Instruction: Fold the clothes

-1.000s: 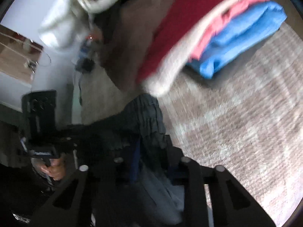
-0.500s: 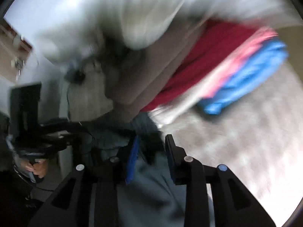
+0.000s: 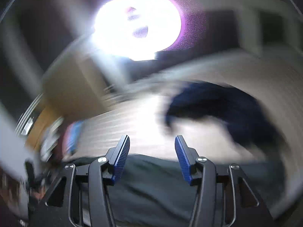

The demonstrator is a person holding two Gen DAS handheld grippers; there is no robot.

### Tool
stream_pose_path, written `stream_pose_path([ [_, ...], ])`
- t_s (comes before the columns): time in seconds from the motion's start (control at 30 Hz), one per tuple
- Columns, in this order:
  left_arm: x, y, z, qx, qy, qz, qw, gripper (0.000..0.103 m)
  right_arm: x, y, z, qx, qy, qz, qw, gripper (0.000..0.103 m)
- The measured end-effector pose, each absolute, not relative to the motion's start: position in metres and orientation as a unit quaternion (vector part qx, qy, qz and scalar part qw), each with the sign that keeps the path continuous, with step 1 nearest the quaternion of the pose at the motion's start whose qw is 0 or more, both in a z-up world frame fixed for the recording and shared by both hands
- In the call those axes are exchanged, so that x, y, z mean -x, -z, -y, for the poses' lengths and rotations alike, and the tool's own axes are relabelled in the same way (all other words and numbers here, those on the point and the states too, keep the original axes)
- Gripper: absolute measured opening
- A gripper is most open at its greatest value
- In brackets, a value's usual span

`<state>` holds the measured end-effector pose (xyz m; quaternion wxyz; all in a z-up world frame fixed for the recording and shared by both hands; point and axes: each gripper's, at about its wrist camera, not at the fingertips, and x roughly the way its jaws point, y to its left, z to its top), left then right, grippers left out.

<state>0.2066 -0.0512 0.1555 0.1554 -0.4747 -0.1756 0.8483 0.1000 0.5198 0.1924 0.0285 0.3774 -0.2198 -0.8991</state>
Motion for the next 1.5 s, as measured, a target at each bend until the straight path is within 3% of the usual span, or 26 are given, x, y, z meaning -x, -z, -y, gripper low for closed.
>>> stream_pose_path([
  [0.2, -0.171, -0.142, -0.147, 0.521, -0.782, 0.088, 0.331, 0.041, -0.208, -0.111, -0.647, -0.376, 0.853, 0.342, -0.115, 0.049],
  [0.5, -0.151, -0.101, -0.347, 0.575, -0.713, -0.037, 0.4, 0.041, -0.178, -0.024, -0.709, -0.435, 0.833, 0.326, -0.104, 0.049],
  [0.73, -0.179, -0.089, -0.372, 0.609, -0.667, -0.069, 0.423, 0.043, -0.154, 0.005, -0.708, -0.489, 0.818, 0.296, -0.068, 0.049],
  [0.8, -0.196, -0.091, -0.376, 0.609, -0.657, -0.083, 0.438, 0.049, -0.16, 0.002, -0.706, -0.483, 0.821, 0.297, -0.065, 0.027],
  [1.03, -0.206, -0.08, -0.4, 0.629, -0.636, -0.095, 0.436, 0.049, -0.187, -0.03, -0.685, -0.445, 0.838, 0.315, -0.001, 0.027],
  [1.17, -0.205, -0.071, -0.42, 0.625, -0.632, -0.136, 0.438, 0.049, -0.189, -0.006, -0.69, -0.498, 0.801, 0.332, -0.002, 0.033],
  [1.23, -0.207, -0.069, -0.424, 0.623, -0.632, -0.151, 0.435, 0.049, -0.2, -0.004, -0.7, -0.481, 0.804, 0.349, -0.015, 0.041],
  [1.33, -0.212, -0.069, -0.421, 0.622, -0.635, -0.151, 0.433, 0.049, -0.215, -0.002, -0.716, -0.456, 0.808, 0.372, -0.034, 0.043],
  [1.5, -0.218, -0.065, -0.411, 0.63, -0.636, -0.142, 0.423, 0.049, -0.192, -0.011, -0.72, -0.453, 0.834, 0.314, -0.029, 0.043],
])
